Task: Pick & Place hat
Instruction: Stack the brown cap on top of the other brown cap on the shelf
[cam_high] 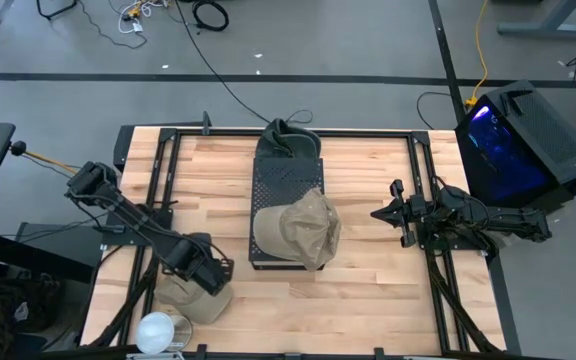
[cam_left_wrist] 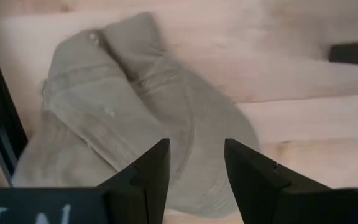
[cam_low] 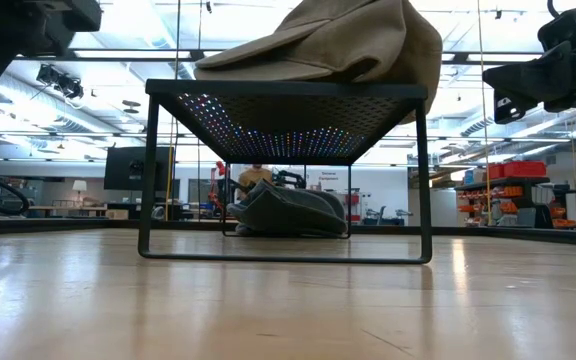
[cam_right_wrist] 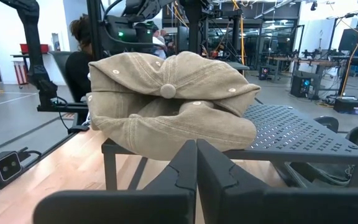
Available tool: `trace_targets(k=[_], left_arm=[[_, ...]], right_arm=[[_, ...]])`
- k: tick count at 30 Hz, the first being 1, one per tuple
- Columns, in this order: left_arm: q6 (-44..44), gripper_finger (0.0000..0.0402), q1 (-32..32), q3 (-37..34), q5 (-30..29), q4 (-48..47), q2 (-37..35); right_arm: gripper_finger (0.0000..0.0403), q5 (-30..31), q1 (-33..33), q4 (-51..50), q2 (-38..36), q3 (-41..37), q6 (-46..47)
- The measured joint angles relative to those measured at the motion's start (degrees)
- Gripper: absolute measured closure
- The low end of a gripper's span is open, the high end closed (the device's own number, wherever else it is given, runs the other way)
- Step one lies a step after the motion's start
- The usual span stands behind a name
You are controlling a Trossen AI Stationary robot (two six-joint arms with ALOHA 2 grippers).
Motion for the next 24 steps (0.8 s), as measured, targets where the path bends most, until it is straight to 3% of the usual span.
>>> trace_targets(k=[8, 19, 24], left_arm=[[-8.4, 0.0243, -2.6, 0.0, -2.0, -0.1, 0.2], [-8.7, 0.0243, -3.9, -4.2, -2.8, 4.5, 0.2], [-12.1, 0.0243, -6.0, -6.3, -0.1, 6.7, 0.2]], right_arm=[[0.0396, 0.0, 0.0, 0.0, 0.0, 0.0, 0.0], [0.0396, 0.0, 0.0, 0.0, 0.0, 0.0, 0.0], [0.0396, 0.0, 0.0, 0.0, 0.0, 0.0, 0.0]])
